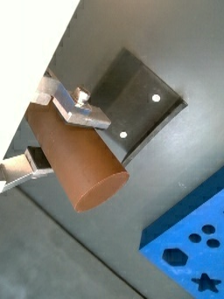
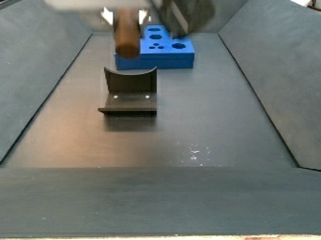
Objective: Pick up the round object. Move up. Place the round object on the fixture. Regrasp the round object. Move to above the board. Insert the round object.
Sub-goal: Place the round object on the fixture.
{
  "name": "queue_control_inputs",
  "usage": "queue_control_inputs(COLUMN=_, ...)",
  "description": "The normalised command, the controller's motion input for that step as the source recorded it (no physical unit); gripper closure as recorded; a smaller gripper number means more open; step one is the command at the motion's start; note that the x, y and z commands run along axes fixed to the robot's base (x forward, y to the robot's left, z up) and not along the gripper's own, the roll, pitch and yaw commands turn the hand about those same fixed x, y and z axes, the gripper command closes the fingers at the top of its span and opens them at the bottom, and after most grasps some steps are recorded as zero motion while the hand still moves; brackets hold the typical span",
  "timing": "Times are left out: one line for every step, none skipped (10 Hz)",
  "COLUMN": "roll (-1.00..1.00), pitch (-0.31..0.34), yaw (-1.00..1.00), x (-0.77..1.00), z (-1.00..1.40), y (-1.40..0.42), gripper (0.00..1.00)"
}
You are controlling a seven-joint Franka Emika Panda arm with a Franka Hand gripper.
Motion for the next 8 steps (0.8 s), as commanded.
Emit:
queue_control_inputs(roll=-1.00, pitch=0.070, yaw=-0.13, x=0.15, z=-1.00, y=0.09, gripper=1.00)
queue_control_inputs(roll=-1.00, pitch=0.078, yaw=-0.13, x=0.15, z=-1.00, y=0.09, gripper=1.00)
queue_control_inputs(roll=-1.00, pitch=0.090, yaw=-0.14, x=0.16, z=-1.00, y=0.11, gripper=1.00)
queue_control_inputs(roll=-1.00, pitch=0.100, yaw=-0.15, x=0.18, z=-1.00, y=0.11, gripper=1.00)
queue_control_inputs(roll=-1.00, pitch=0.113, yaw=-0.16, x=0.19, z=-1.00, y=0.12, gripper=1.00)
queue_control_inputs(roll=-1.00, pitch=0.118, yaw=-0.17, x=0.20, z=-1.00, y=0.13, gripper=1.00)
queue_control_inputs(roll=-1.00, pitch=0.130, yaw=-0.19, x=0.17, z=-0.82, y=0.11, gripper=1.00)
queue_control_inputs(roll=-1.00, pitch=0.134, yaw=-0.22, x=0.14, z=-0.64, y=0.09, gripper=1.00)
